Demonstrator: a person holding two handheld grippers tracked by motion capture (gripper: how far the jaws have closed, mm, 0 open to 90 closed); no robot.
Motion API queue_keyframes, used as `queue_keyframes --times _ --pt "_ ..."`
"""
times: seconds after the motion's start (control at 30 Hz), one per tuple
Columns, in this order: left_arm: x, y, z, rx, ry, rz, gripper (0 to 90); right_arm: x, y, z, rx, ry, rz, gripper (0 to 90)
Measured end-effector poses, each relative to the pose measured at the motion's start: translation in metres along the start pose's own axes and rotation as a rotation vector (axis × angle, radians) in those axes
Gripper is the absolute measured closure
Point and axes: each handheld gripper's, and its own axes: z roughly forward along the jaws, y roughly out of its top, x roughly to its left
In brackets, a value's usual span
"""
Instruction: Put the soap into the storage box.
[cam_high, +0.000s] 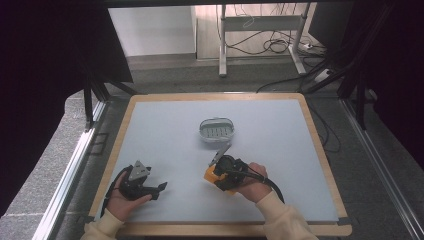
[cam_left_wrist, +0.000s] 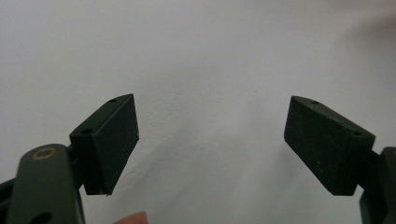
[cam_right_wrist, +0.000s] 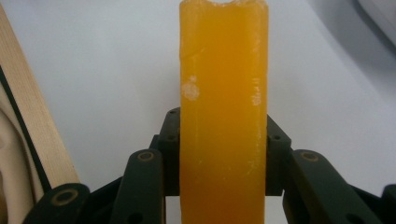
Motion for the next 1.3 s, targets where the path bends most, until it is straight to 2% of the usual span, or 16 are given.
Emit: queue_keyframes --times 0.7,0.83,1.03,1.3 --pt "0.000 -0.001 0.001 -0.002 0.004 -0.005 18.2 -0.015 -0.007 -0.014 -0.043 -0.015 0.007 61.4" --pt "0.000 -0.001 0.002 0.002 0.006 -0.005 18.2 -0.017 -0.006 -0.017 -0.047 -0.021 -0.004 61.4" --pt "0.002 0.000 0.000 -0.003 0.006 -0.008 18.4 -0.023 -0.007 -0.019 -0.066 -0.014 -0.005 61.4" --pt "0.001 -0.001 0.000 -0.006 0.000 -0.004 18.3 -0.030 0.000 -0.019 -0.064 0.000 -0.016 61.4"
